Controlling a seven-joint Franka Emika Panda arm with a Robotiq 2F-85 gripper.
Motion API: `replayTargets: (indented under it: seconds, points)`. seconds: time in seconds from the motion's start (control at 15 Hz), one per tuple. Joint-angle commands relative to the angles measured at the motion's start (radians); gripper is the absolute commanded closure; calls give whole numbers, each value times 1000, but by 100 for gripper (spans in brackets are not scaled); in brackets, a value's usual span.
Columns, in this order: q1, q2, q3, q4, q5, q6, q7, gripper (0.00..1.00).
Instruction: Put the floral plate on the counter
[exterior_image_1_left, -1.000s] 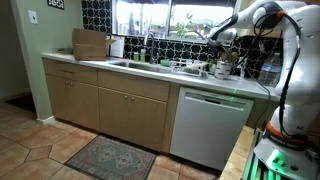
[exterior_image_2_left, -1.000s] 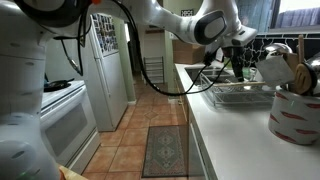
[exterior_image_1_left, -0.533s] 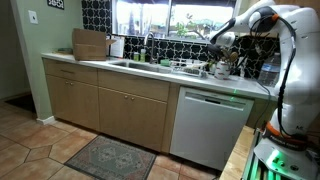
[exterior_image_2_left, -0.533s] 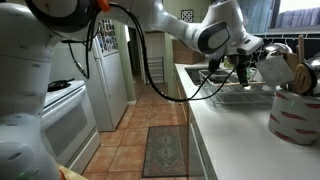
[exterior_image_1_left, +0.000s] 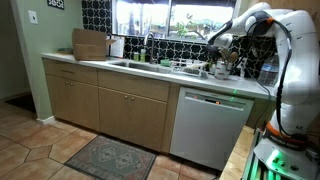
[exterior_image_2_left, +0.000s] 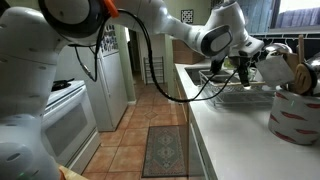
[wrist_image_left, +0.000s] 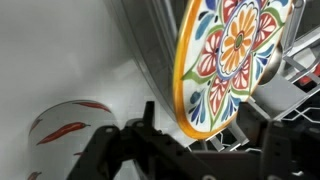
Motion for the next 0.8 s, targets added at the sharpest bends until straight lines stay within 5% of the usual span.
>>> replayTargets:
  seconds: [0.0,0.33,0.47,0.73]
  points:
    - [-21,33,19,49,27,5,-11,49]
    - [-29,32,22,66,27,2,-10,79]
    - [-34,31,23,69,29,4,-11,82]
    - [-47,11,55,73,72,-5,-33,70]
